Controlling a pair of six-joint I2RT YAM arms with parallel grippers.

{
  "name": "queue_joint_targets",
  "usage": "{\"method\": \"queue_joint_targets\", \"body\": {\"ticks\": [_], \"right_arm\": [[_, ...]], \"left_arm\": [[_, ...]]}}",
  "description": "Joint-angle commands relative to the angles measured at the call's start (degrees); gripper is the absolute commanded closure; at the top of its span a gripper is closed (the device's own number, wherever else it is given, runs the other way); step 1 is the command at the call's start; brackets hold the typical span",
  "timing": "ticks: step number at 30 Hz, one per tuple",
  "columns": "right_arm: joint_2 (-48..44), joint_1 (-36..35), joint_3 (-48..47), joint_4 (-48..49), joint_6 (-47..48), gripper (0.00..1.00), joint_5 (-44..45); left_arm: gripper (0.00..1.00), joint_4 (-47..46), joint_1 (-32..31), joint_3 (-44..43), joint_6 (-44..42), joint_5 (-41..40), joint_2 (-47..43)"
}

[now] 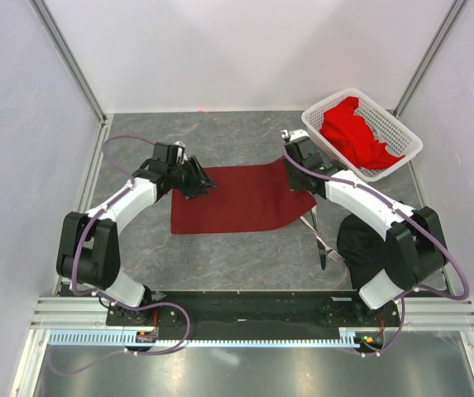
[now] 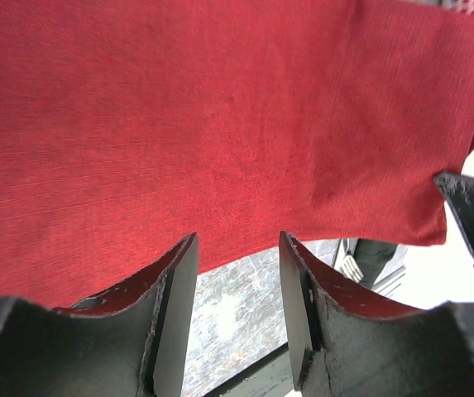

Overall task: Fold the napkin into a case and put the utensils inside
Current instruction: Pick up the rectangle-folded napkin from the center of the board, then fold the rectangle-folded napkin at the center of the board.

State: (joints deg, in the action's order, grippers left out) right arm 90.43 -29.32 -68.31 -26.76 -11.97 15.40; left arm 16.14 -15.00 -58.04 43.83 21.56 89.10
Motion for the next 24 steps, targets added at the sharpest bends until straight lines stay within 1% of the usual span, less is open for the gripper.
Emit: {"method": "queue_joint_targets", "body": {"ticks": [1, 4, 7, 11, 17, 18, 24], "right_arm": [[2.02, -3.98, -6.30, -1.80, -1.82, 1.00, 0.69], [3.87, -6.00, -9.20, -2.24, -3.67, 1.00, -0.28], [5.01, -6.62, -11.75, -2.24, -5.43, 1.00, -3.09], [4.84, -6.63, -12.98, -1.98, -6.84, 1.00, -6.26], [0.55, -5.58, -11.41, -4.08, -4.39, 1.00, -2.13], [-0.08, -4.53, -10.97, -4.52, -4.12, 1.00, -2.04], [-4.91, 0.13, -7.19, -5.23, -2.72, 1.00, -2.75]], "left_arm": [[0.49, 0.03, 2.78, 1.96, 0.55, 1.55, -5.33], [0.49, 0.90, 3.84, 1.36, -0.24, 1.11, -5.34], [0.50, 0.74, 3.67, 0.82, -0.16, 2.43, -2.27], [0.51, -2.95, 2.27, 2.05, 1.95, 2.43, 1.51], [0.52, -4.98, -3.79, -0.05, 3.89, 1.82, 6.70], [0.52, -5.24, -5.63, -0.58, 4.15, 1.64, 7.83], [0.53, -6.38, -11.88, -5.75, 6.61, 0.76, 13.28]]}}
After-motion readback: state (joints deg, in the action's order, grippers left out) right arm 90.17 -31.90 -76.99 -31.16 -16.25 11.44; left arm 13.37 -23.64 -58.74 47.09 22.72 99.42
